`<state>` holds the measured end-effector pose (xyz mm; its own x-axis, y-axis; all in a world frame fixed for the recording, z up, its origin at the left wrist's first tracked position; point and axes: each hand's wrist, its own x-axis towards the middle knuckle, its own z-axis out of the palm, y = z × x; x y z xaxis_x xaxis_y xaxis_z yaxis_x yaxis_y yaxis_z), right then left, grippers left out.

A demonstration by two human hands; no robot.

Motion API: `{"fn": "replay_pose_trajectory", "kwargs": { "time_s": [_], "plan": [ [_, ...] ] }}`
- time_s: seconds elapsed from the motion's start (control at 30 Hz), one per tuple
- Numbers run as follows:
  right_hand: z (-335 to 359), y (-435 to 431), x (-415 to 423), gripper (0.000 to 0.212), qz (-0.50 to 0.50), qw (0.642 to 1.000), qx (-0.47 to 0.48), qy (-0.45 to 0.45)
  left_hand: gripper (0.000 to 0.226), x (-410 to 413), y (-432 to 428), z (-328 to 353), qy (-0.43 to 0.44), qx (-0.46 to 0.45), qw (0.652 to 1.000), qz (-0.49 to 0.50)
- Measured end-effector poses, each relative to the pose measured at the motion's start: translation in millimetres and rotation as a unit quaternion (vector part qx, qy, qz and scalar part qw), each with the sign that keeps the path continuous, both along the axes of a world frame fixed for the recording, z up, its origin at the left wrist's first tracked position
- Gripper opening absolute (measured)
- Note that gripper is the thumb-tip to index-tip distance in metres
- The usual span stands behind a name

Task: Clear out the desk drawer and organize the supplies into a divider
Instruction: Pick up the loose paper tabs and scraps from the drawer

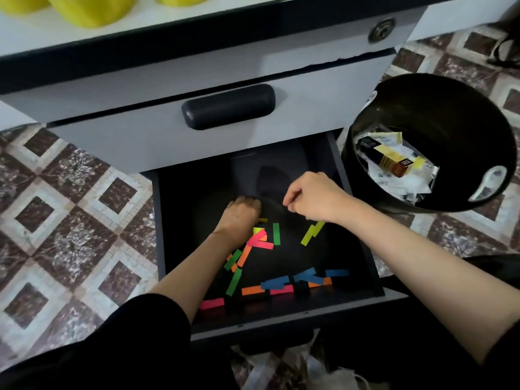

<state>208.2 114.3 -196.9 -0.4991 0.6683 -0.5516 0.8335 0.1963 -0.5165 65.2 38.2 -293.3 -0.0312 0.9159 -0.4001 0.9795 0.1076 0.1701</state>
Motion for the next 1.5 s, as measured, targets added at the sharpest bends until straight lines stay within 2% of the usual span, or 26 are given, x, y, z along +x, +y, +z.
{"fn": "replay_pose_trajectory", "kwargs": {
  "time_s": [0.07, 0.13, 0.2, 0.33, 0.47, 0.73, 0.9, 1.17, 1.3, 1.5],
  "plan": [
    [0, -1, 0, 0.021, 0.002, 1.0, -0.005, 0.0, 0.028, 1, -4, 4, -0.046, -0.002, 0.998, 0.042],
    [0, 0, 0, 0.021, 0.002, 1.0, -0.006, 0.002, 0.035, -5, -7, 8, -0.124, -0.007, 0.985, 0.123],
    [0, -1, 0, 0.021, 0.001, 1.0, -0.006, 0.006, 0.037, -12, -7, 11, -0.169, -0.023, 0.972, 0.16],
    [0, -1, 1, 0.021, 0.007, 1.0, -0.007, 0.003, 0.034, -14, -10, 11, -0.105, -0.072, 0.986, 0.109],
    [-1, 0, 1, 0.019, -0.004, 1.0, -0.002, -0.001, 0.027, -7, -16, 5, -0.015, -0.033, 0.997, 0.062],
    [-1, -2, 2, 0.017, 0.01, 1.0, -0.007, -0.003, 0.025, 2, -14, 9, 0.015, -0.039, 0.995, 0.095],
    [-1, -1, 2, 0.017, 0.009, 1.0, 0.001, -0.001, 0.025, 1, -18, 18, 0.003, -0.079, 0.99, 0.117],
    [-4, 1, 3, 0.018, 0.007, 1.0, 0.021, -0.01, 0.034, -7, -31, 50, -0.072, -0.055, 0.98, 0.179],
    [-8, 2, 7, 0.019, 0.005, 0.999, 0.048, -0.015, 0.025, -14, -47, 76, -0.13, -0.049, 0.967, 0.215],
    [-34, -8, 15, 0.028, 0.076, 0.992, 0.101, -0.007, 0.013, -20, -72, 91, -0.194, -0.015, 0.947, 0.258]
  ]
}}
